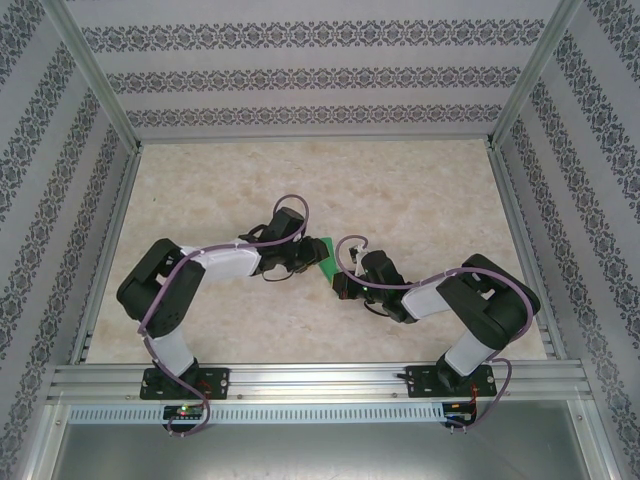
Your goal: Fold a paper plane with a square sheet of paper (pick it up from the middle)
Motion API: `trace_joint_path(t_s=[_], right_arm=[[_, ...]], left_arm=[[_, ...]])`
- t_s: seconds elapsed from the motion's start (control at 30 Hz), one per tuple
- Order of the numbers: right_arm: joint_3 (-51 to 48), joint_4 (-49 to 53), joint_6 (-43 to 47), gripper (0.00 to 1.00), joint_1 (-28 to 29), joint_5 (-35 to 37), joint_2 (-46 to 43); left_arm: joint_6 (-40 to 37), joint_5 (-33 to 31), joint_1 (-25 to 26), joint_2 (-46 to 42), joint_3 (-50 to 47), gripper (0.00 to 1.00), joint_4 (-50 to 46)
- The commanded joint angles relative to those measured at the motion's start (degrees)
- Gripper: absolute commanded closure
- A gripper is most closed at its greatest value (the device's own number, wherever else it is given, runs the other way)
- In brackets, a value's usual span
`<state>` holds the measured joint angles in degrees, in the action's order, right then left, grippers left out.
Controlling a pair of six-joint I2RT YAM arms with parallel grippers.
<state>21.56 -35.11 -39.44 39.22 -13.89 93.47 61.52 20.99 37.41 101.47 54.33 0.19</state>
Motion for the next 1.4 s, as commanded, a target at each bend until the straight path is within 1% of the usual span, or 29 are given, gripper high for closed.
trace_joint_path(t_s=[0.0,0.13,0.27,0.33,0.37,0.43,0.5,0.57,0.9,0.97,1.03,1.07,1.13,1.2,1.37], right_arm=[[0.21,3.82,-1.34,1.00,-0.59,-1.40,0.21],[0.88,4.45,-1.91,1.00,-0.70,-2.34,0.79],[1.37,5.74,-2.63,0.96,-0.94,-2.63,0.78],[1.45,5.89,-3.16,0.96,-0.99,-3.14,0.51],[1.70,6.42,-3.39,0.94,-0.99,-3.69,0.41],[2.70,8.23,-4.04,0.86,-1.04,-4.45,0.18],[2.96,8.82,-4.42,0.85,-1.03,-4.91,-0.26],[3.26,9.95,-4.77,0.82,-1.11,-4.71,-0.95],[5.57,17.89,-3.94,0.78,-1.40,-4.54,-5.97],[5.77,18.59,-3.97,0.78,-1.65,-4.46,-6.42],[5.86,18.59,-4.03,0.83,-1.89,-4.66,-6.43],[6.02,18.79,-4.43,0.84,-2.12,-4.65,-6.38],[6.25,18.78,-4.72,0.91,-2.53,-5.40,-5.74],[6.56,18.63,-5.08,0.95,-2.83,-6.70,-5.06],[6.61,18.77,-4.25,0.99,-3.02,-9.06,-3.58]], left_arm=[[1.07,3.28,-0.23,2.15,2.80,0.63,6.63],[1.59,3.97,-0.23,4.48,3.50,0.63,8.59],[1.26,3.71,-0.17,5.57,3.60,0.63,8.78],[0.65,3.24,-0.19,5.54,3.64,0.63,8.26],[0.31,3.16,-0.15,5.72,3.61,0.63,8.47],[0.10,3.36,-0.17,6.07,3.84,0.63,8.60],[-0.26,3.60,-0.14,6.53,4.25,0.63,8.31],[-0.57,3.57,-0.10,6.80,4.47,0.63,7.69],[-1.57,3.05,-0.14,6.99,4.56,0.65,5.79],[-1.57,3.00,-0.12,7.16,4.77,0.65,5.83],[-1.73,3.16,-0.10,7.23,5.15,0.65,5.52],[-1.90,3.03,-0.08,7.29,5.25,0.65,5.28],[-1.93,3.00,-0.10,7.35,5.31,0.65,5.25],[-1.98,3.09,-0.14,7.57,5.31,0.65,5.27],[-2.18,2.93,-0.14,7.49,5.35,0.65,4.85]])
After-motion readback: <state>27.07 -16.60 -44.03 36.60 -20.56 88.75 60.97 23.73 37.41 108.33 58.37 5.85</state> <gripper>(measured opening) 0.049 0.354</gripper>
